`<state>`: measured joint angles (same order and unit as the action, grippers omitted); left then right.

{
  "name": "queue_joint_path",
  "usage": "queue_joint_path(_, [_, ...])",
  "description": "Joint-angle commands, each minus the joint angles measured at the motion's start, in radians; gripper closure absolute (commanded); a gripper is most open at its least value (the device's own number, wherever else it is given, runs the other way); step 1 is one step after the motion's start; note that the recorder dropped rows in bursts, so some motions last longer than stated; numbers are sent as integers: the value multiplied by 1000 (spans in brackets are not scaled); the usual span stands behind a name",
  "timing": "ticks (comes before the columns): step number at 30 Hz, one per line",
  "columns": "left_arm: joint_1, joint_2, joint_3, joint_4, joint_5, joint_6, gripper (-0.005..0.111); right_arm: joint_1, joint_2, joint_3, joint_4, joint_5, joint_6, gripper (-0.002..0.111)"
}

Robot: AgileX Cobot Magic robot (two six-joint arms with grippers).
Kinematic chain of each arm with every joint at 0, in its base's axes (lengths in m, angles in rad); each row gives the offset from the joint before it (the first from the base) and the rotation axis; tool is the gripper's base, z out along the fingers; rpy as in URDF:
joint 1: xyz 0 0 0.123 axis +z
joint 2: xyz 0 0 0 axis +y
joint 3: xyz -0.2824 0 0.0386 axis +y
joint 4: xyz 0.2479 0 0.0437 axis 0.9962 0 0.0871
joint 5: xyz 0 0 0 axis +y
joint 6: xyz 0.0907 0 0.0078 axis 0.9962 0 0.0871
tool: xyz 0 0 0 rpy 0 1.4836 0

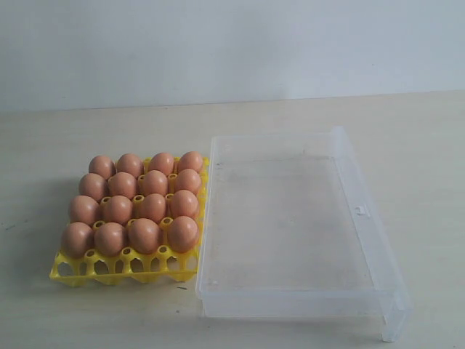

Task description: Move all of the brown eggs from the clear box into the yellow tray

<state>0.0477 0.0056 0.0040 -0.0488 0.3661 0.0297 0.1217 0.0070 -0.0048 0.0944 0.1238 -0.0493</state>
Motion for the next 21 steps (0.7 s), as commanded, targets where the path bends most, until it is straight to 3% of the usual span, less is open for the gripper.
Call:
queue_joint_path(1, [-9, -6, -4, -6, -12, -2, 107, -34, -7, 5, 4, 2, -4, 108])
queue_joint_path(21, [-9, -6, -4, -6, -12, -2, 107, -63, -7, 5, 4, 2, -4, 108])
